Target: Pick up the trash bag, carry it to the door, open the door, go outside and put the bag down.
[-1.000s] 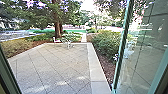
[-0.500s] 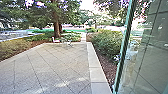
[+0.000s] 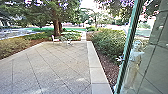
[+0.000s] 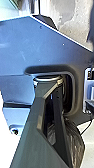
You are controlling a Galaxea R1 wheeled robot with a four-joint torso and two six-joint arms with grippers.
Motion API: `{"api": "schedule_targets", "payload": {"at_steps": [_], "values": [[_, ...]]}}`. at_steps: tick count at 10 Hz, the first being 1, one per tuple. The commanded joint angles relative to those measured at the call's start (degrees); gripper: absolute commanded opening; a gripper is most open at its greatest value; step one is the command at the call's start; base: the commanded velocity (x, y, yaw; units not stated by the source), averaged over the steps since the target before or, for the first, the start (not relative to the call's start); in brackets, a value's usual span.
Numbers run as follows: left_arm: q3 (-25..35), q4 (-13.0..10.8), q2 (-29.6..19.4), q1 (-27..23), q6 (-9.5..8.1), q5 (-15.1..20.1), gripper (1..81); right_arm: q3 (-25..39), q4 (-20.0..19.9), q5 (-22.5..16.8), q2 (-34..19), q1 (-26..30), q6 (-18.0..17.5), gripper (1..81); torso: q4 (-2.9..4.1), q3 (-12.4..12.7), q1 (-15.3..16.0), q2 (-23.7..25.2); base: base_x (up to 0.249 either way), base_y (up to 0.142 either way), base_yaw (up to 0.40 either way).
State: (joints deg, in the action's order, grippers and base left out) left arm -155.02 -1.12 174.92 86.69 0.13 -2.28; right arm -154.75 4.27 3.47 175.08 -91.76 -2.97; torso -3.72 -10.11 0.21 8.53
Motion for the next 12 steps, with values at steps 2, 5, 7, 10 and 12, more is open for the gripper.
{"api": "schedule_targets", "payload": {"at_steps": [2,5,7,10,12], "values": [[0.33,-0.55,-0.01,-2.88,0.31,3.07,1.0,0.60,0.30,-3.03,0.56,2.14,0.16,81.1,0.00,0.00,0.00,0.00,0.113,0.000,0.000],[0.33,-0.55,-0.10,-2.88,0.31,3.07,1.0,0.60,0.30,-3.03,0.56,2.06,0.16,81.1,0.00,0.00,0.02,0.00,0.113,0.000,0.000],[0.33,-0.55,-0.10,-2.88,0.31,3.07,1.0,0.60,0.30,-3.12,0.56,2.05,0.16,81.1,0.00,0.00,0.00,0.00,0.113,0.000,0.000],[0.33,-0.55,-0.10,-2.96,0.31,3.07,1.0,0.60,0.30,-3.03,0.56,1.97,0.16,81.1,0.00,0.00,0.02,0.00,0.113,0.000,0.000],[0.33,-0.55,-0.01,-2.88,0.31,3.07,1.0,0.60,0.30,-3.03,0.56,1.97,0.16,81.1,0.00,0.00,0.02,0.00,0.113,0.000,0.000]]}}
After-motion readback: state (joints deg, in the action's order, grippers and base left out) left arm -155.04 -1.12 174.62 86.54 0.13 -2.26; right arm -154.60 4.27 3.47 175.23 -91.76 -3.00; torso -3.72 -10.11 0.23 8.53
